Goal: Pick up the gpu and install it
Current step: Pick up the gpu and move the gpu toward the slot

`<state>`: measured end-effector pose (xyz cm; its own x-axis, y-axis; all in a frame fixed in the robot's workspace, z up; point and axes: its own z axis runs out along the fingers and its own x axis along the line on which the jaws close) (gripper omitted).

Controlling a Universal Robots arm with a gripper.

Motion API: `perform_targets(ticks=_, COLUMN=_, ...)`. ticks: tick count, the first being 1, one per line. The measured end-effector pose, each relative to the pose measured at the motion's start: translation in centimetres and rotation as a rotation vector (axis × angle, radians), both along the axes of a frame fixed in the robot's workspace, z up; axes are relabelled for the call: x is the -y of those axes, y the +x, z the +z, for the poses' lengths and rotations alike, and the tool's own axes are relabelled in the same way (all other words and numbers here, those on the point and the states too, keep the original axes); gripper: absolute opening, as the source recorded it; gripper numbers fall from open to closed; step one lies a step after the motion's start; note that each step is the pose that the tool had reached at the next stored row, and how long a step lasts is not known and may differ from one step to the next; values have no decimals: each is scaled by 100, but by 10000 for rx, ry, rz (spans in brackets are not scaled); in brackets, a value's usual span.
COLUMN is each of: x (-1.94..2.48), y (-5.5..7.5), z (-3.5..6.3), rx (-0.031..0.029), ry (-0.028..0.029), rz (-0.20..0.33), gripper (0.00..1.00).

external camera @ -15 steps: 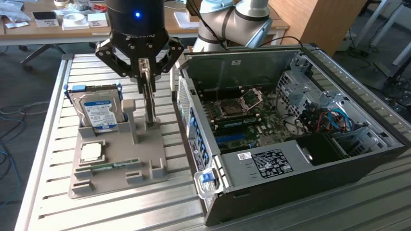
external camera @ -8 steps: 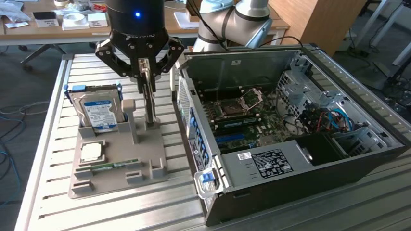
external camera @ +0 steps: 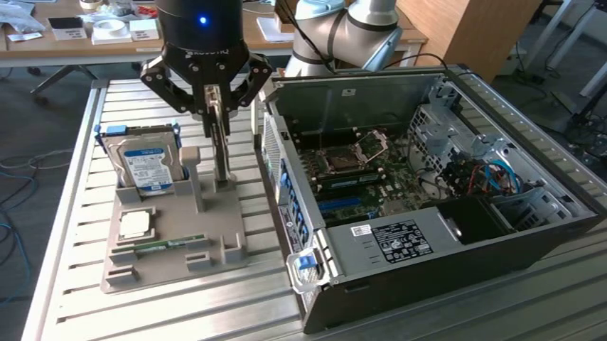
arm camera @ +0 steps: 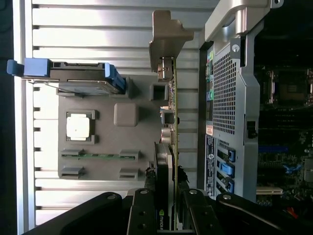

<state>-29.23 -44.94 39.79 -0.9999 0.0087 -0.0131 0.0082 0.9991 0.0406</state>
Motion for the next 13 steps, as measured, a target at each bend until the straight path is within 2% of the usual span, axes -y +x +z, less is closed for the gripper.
perform_targets(ticks=3, x=0, y=0, z=35, rx=3, ry=3, rz=-1, gripper=27)
perform_targets(ticks=9, x=0, y=1, z=36, rx=1, ry=1, rz=1, gripper=27)
perform_targets(ticks=13, x=0, y=67, z=36, rx=1, ry=5, rz=0, gripper=27)
